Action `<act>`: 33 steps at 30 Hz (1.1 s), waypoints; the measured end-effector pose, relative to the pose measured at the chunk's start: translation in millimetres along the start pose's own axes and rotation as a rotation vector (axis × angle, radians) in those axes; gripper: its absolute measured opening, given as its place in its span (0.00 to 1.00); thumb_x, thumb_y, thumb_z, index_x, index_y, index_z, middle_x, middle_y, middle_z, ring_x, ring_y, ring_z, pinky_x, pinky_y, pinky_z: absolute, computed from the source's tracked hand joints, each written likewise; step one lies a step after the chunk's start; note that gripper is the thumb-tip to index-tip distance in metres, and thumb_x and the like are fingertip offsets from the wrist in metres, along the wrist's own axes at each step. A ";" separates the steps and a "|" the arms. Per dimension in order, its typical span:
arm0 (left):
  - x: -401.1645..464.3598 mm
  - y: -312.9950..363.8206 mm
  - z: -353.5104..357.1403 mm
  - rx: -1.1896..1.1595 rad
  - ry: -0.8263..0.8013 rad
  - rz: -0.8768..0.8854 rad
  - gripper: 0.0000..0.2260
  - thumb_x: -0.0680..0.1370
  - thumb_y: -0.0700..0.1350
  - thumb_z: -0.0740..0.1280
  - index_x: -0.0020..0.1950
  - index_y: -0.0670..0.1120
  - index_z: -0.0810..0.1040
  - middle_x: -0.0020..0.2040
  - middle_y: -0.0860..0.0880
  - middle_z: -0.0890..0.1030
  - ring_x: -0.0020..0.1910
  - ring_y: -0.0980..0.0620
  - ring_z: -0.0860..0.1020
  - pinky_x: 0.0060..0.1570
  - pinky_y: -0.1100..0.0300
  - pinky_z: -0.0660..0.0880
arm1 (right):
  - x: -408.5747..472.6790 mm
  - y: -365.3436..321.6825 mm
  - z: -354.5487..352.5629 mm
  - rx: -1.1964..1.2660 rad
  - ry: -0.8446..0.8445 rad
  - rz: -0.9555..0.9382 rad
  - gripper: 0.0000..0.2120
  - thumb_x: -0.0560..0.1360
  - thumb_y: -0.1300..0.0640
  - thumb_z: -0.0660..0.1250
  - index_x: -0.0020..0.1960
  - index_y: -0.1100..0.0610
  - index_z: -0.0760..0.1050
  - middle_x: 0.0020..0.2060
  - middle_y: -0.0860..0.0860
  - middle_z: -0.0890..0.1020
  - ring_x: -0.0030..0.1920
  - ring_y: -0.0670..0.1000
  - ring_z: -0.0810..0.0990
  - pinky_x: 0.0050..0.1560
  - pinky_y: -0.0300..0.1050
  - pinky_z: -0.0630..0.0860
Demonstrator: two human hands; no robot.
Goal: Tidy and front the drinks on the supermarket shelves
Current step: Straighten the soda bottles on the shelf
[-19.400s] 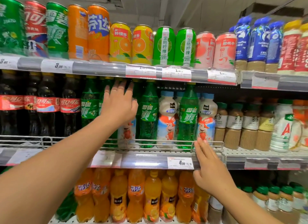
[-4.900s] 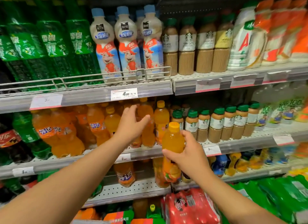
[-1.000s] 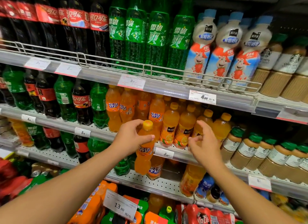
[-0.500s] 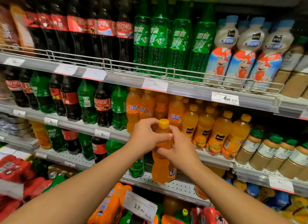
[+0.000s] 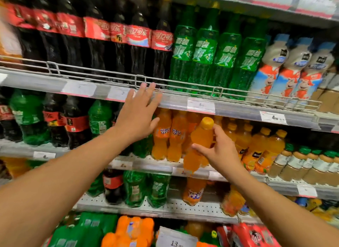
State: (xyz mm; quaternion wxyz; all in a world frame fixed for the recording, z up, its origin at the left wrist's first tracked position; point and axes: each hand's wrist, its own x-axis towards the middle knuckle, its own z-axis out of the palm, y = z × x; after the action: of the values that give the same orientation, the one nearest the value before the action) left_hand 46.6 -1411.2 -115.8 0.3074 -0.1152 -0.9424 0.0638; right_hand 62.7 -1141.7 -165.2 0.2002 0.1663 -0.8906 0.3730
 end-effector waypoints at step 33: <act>2.2 -9.9 34.9 0.005 0.000 -0.046 0.38 0.73 0.50 0.65 0.79 0.50 0.50 0.80 0.43 0.48 0.78 0.42 0.47 0.73 0.40 0.46 | 72.2 28.8 39.3 -0.509 -0.121 0.215 0.23 0.70 0.37 0.72 0.44 0.54 0.66 0.60 0.60 0.77 0.32 0.47 0.70 0.26 0.42 0.61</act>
State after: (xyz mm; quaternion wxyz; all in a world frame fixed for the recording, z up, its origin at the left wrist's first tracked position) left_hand 22.4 -1422.0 -140.7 0.3092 -0.0929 -0.9446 0.0591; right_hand -21.7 -1161.8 -172.9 0.1412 0.0374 -0.9784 0.1460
